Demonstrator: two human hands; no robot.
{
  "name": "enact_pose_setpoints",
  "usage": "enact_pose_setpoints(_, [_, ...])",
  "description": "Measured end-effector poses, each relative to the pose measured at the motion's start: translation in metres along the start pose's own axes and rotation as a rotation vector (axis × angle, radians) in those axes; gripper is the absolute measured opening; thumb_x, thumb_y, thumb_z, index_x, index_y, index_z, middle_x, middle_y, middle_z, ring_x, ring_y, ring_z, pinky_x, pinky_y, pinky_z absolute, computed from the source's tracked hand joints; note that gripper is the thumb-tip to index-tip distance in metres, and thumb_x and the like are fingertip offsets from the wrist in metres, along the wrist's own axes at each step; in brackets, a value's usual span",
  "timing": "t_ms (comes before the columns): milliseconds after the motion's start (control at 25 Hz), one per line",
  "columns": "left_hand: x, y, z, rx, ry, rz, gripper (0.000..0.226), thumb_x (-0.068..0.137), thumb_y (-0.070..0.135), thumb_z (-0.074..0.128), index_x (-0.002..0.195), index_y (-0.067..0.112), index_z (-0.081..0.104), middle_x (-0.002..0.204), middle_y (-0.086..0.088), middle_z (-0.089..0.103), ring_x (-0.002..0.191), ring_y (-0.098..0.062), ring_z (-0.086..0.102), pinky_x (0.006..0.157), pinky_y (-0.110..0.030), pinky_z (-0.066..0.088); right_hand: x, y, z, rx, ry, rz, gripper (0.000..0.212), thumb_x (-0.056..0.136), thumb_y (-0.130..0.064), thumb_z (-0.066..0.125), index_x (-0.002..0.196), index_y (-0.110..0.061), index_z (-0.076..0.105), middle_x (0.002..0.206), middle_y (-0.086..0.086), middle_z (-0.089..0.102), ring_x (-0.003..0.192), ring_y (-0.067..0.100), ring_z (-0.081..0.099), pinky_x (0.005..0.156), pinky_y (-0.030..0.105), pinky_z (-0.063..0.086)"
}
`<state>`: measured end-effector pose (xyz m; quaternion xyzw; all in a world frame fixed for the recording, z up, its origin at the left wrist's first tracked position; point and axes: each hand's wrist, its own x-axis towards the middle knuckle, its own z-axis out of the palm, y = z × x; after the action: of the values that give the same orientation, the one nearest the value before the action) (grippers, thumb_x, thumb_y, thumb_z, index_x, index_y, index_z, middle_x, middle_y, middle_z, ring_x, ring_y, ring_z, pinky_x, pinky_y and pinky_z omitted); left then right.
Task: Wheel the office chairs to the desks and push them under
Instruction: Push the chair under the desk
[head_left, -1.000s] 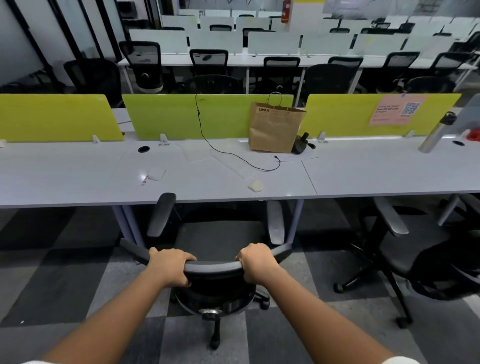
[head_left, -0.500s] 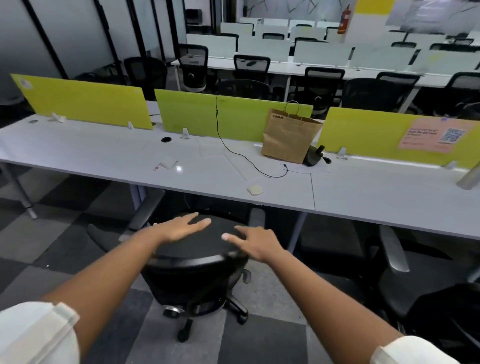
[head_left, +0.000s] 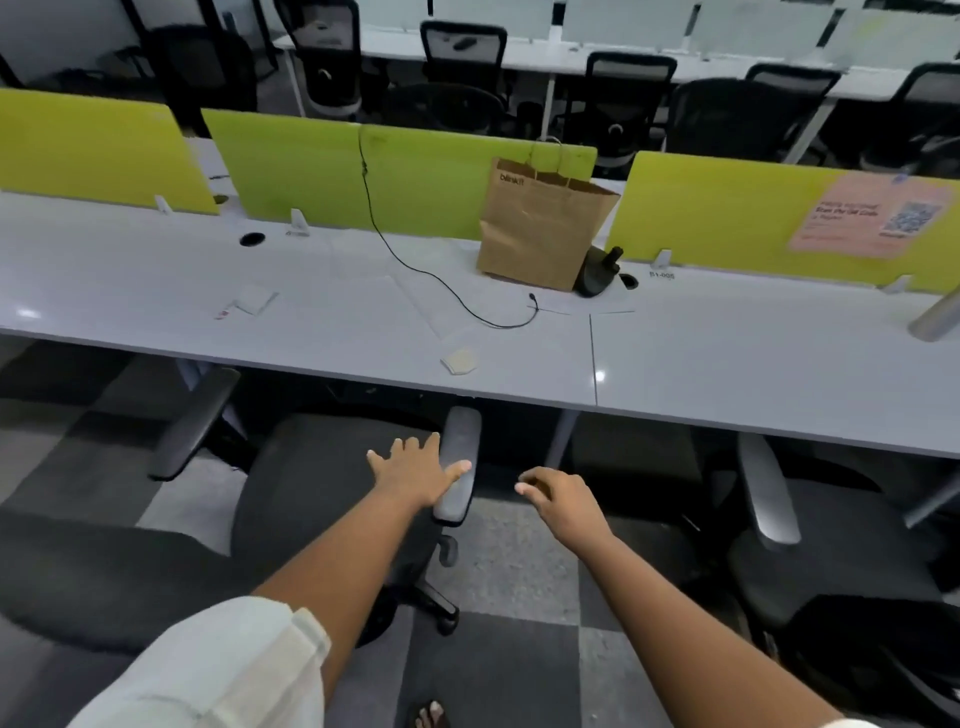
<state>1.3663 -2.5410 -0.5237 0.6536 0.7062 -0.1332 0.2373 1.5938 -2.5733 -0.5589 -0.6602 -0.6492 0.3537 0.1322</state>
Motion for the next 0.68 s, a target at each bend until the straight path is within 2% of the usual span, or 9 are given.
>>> enact_pose_setpoints(120, [0.043, 0.035, 0.031, -0.046, -0.012, -0.03, 0.077, 0.101, 0.065, 0.033, 0.162, 0.023, 0.011, 0.167, -0.009, 0.019, 0.154, -0.029, 0.014, 0.118, -0.059, 0.022, 0.043, 0.034, 0.001, 0.111, -0.001, 0.037, 0.029, 0.095, -0.036, 0.07, 0.119, -0.02, 0.072, 0.102, -0.003, 0.074, 0.095, 0.011, 0.066, 0.085, 0.025, 0.051])
enact_pose_setpoints(320, [0.109, 0.061, 0.091, -0.023, -0.038, -0.097, 0.078, 0.104, 0.061, 0.026, 0.161, 0.022, -0.011, 0.168, -0.009, -0.02, 0.156, -0.029, -0.01, 0.121, -0.061, 0.014, 0.121, 0.099, 0.035, 0.154, -0.195, 0.079, 0.037, 0.094, -0.029, 0.073, 0.128, -0.017, 0.069, 0.119, 0.003, 0.071, 0.111, 0.016, 0.064, 0.098, 0.032, 0.051])
enact_pose_setpoints(400, [0.133, 0.069, 0.108, -0.027, 0.076, -0.106, 0.078, 0.104, 0.061, 0.024, 0.161, 0.021, -0.011, 0.168, -0.008, -0.02, 0.156, -0.026, -0.012, 0.122, -0.06, 0.015, 0.149, 0.118, 0.051, 0.153, -0.243, 0.044, 0.037, 0.097, -0.028, 0.069, 0.132, -0.015, 0.066, 0.125, 0.005, 0.07, 0.116, 0.017, 0.063, 0.102, 0.033, 0.05])
enact_pose_setpoints(560, [0.178, 0.064, 0.139, -0.028, 0.377, -0.183, 0.074, 0.104, 0.056, 0.021, 0.163, 0.016, 0.003, 0.17, -0.008, -0.004, 0.157, -0.024, -0.006, 0.121, -0.058, 0.02, 0.202, 0.147, 0.086, 0.166, -0.251, -0.125, 0.034, 0.106, -0.028, 0.052, 0.135, -0.016, 0.064, 0.134, 0.003, 0.066, 0.125, 0.02, 0.058, 0.106, 0.034, 0.044])
enact_pose_setpoints(680, [0.198, 0.056, 0.168, 0.077, 0.422, -0.167, 0.076, 0.104, 0.058, 0.016, 0.162, 0.012, -0.002, 0.17, -0.008, -0.01, 0.156, -0.024, -0.01, 0.122, -0.06, 0.016, 0.231, 0.155, 0.113, 0.291, -0.249, -0.161, 0.033, 0.108, -0.026, 0.049, 0.132, -0.011, 0.067, 0.134, 0.004, 0.067, 0.126, 0.018, 0.058, 0.106, 0.027, 0.042])
